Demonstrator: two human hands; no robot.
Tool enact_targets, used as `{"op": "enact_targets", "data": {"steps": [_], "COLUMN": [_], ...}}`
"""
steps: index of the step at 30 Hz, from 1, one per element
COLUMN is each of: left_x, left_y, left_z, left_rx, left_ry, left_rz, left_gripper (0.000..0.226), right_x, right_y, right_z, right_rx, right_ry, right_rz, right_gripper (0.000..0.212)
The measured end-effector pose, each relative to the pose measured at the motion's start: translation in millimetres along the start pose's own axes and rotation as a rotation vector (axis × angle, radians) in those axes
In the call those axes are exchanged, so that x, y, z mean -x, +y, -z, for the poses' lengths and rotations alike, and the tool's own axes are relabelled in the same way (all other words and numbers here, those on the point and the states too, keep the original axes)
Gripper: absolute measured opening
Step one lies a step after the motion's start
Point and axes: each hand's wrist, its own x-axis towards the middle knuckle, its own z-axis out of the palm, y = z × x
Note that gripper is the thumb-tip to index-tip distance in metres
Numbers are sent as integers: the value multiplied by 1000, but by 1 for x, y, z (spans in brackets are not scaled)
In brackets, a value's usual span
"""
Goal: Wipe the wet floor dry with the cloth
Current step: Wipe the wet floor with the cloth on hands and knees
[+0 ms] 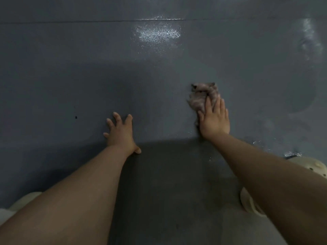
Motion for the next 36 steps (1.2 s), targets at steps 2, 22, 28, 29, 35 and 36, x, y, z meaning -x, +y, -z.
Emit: {"op": "enact_targets", "data": {"steps": [2,22,28,29,35,36], "left_x": [-1,6,59,61,23,8], "left_y": [0,55,148,152,135,134], "left_z": [0,-21,-71,-80,-92,-83], "left_rx": [3,161,-137,-228,-316,-275], "left_ry": [5,275,280,220,297,367], "left_rz": [0,50,-564,-553,-646,-657], "left_gripper": [123,81,76,81,82,81], "right_x": [-8,102,102,98,68,64], "right_y": [6,51,113,120,137,138], "right_z": [6,-18,-19,-20,-20,-20], "right_rx": [-14,-198,-325,-307,-186,-175], "right_ry": [-23,-40,128,133,113,103], "right_rz": [-6,286,-160,-194,-301,-308], "right_gripper": [60,74,72,66,54,53]}}
